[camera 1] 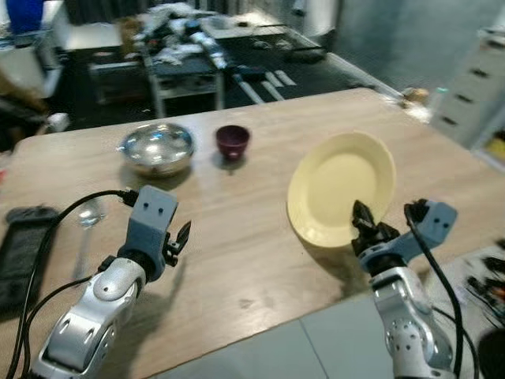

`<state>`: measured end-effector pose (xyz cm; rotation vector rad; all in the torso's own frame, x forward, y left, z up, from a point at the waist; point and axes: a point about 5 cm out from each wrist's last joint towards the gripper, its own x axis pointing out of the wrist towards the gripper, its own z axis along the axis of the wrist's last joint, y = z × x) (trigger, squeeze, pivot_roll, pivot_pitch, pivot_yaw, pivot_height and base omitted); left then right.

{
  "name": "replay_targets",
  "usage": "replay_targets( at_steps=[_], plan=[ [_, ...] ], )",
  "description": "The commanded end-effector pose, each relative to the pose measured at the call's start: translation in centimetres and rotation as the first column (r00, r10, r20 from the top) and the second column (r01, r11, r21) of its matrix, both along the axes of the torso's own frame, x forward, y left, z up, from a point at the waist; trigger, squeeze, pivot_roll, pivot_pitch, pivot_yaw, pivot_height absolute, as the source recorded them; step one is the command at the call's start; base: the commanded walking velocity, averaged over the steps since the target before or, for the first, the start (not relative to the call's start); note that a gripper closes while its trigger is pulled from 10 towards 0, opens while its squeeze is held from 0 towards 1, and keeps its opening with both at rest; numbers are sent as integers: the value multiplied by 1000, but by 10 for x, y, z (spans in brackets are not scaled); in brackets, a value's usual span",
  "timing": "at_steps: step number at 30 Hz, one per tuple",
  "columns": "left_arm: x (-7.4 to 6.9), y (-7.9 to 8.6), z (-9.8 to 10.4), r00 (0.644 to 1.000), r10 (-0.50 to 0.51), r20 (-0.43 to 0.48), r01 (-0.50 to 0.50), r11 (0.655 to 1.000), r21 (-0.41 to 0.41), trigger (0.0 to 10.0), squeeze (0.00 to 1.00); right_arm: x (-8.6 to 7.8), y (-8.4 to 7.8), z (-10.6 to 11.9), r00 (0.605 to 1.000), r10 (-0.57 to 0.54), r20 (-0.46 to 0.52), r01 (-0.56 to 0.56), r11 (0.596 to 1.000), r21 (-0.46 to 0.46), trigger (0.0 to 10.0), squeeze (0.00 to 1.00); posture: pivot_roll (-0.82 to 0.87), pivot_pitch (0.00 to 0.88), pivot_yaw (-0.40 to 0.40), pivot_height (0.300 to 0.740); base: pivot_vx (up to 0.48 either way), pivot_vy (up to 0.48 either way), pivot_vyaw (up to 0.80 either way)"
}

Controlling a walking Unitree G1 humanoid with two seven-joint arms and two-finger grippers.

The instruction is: Setting the table

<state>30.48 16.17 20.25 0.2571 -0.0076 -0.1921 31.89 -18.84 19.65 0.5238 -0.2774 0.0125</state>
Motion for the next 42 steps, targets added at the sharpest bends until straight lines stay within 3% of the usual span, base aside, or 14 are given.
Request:
replay_targets(
  at_steps=[1, 16, 42],
  plan=[
    [4, 0, -2, 1000, 5, -3, -5, 1000, 18, 10000, 0, 0, -3, -1, 1000, -27, 1, 27, 1000, 12, 10000, 0, 107, 97, 43, 740, 0, 0, -763],
    [12, -6, -3, 999, -9, 36, 7, 999, 39, 10000, 0, 1, 1, -3, 1000, -14, -11, 15, 999, 48, 10000, 0, 102, 102, 35, 740, 0, 0, -767],
    [16, -4, -4, 999, -6, 46, 4, 999, 47, 10000, 0, 1, 5, -7, 1000, -13, -14, 14, 999, 46, 10000, 0, 107, 102, 43, 740, 0, 0, -764]
  ],
)
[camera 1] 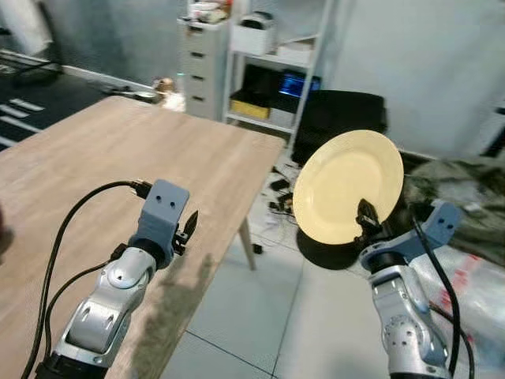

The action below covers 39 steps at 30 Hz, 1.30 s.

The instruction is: Setting the table

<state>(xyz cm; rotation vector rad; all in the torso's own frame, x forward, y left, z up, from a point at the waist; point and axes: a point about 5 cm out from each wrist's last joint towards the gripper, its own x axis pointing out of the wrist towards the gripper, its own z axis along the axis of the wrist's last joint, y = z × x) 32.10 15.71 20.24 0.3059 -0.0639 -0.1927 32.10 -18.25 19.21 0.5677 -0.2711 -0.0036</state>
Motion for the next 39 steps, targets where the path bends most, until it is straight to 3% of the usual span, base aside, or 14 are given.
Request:
replay_targets(
  at_steps=[1, 39],
  plan=[
    [0, 1, -4, 1000, 3, -13, -3, 1000, 4, 10000, 0, 0, -1, -2, 1000, -5, -5, 5, 1000, 1, 10000, 0, 107, 101, 44, 740, 0, 0, -769],
    [6, 0, -1, 1000, 0, 0, 0, 1000, -3, 10000, 0, -1, 1, -3, 1000, -7, -3, 7, 1000, -8, 10000, 0, 102, 108, 49, 740, 0, 0, -764]
  ],
)
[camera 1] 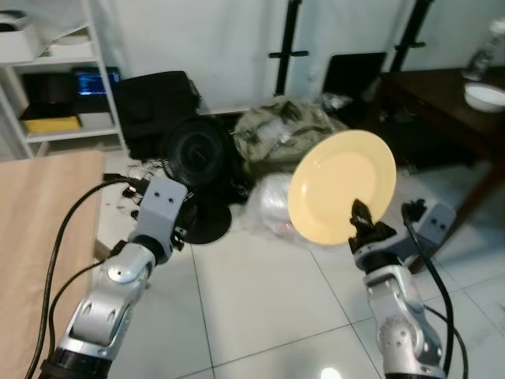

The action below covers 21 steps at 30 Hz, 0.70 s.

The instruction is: Setting the table

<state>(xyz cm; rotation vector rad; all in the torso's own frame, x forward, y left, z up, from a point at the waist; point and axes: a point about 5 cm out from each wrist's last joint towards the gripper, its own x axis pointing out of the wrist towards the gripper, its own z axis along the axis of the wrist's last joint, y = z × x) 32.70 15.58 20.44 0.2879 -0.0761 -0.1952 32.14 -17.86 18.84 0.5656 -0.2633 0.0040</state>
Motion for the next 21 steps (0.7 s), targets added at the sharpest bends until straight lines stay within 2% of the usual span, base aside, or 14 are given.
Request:
replay_targets(
  at_steps=[1, 14, 17, 18, 20, 21],
  plan=[
    [0, 2, -3, 1000, 4, -10, -4, 1000, 16, 10000, 0, -1, -3, 1, 1000, -16, 3, 16, 1000, -5, 10000, 0, 102, 108, 49, 740, 0, 0, -763],
    [2, 1, -2, 1000, 5, -13, -4, 1000, 2, 10000, 0, 0, -2, 0, 1000, -20, 3, 20, 1000, -10, 10000, 0, 102, 107, 54, 740, 0, 0, -764],
    [4, 0, -2, 999, -11, -42, 7, 996, -88, 10000, 0, -1, -2, 1, 1000, -15, 12, 15, 1000, -3, 10000, 0, 90, 105, 64, 740, 0, 0, -765],
    [4, 0, -2, 999, -11, -42, 7, 996, -88, 10000, 0, -1, -2, 1, 1000, -15, 12, 15, 1000, -3, 10000, 0, 90, 105, 64, 740, 0, 0, -769],
    [4, -2, -2, 997, -35, -68, 23, 985, -168, 10000, 0, -3, -2, 2, 1000, -9, 21, 8, 1000, 26, 10000, 0, 87, 105, 66, 740, 0, 0, -769],
    [4, -2, -2, 997, -35, -68, 23, 985, -168, 10000, 0, -3, -2, 2, 1000, -9, 21, 8, 1000, 26, 10000, 0, 87, 105, 66, 740, 0, 0, -769]
  ],
)
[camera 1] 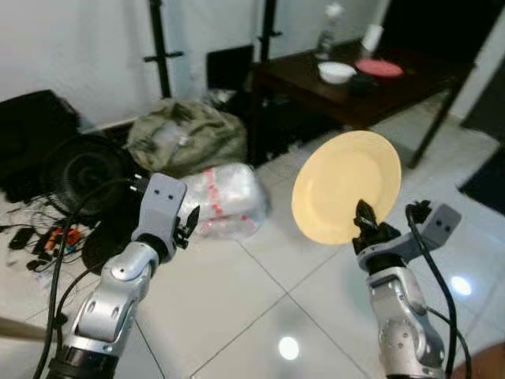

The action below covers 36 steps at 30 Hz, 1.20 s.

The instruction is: Setting the table

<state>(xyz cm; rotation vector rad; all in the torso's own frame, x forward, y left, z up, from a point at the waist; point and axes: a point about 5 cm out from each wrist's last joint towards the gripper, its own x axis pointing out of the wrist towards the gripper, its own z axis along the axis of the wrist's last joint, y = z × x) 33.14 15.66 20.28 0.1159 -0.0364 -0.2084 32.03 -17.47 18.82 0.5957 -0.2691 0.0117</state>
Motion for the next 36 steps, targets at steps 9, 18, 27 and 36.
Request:
replay_targets(
  at_steps=[9, 18, 27, 36],
  plan=[
    [2, -3, -6, 999, -26, -47, 24, 998, -49, 10000, 0, -5, -8, 2, 1000, -13, 22, 13, 1000, 11, 10000, 0, 76, 102, 72, 740, 0, 0, -765],
    [0, -4, -9, 997, -37, -62, 33, 998, -61, 10000, 0, -6, -6, 2, 1000, 4, 20, -4, 1000, 8, 10000, 0, 72, 94, 64, 740, 0, 0, -765],
    [-1, -7, -15, 996, -52, -76, 46, 996, -77, 10000, 0, -7, -4, 2, 999, 32, 18, -32, 999, -3, 10000, 0, 61, 86, 59, 740, 0, 0, -765],
    [-4, 16, -37, 994, 41, -100, -49, 996, -79, 10000, 0, -18, 30, -14, 948, 318, -24, -318, 948, 21, 10000, 0, 62, 79, 40, 740, 0, 0, -768]
  ],
)
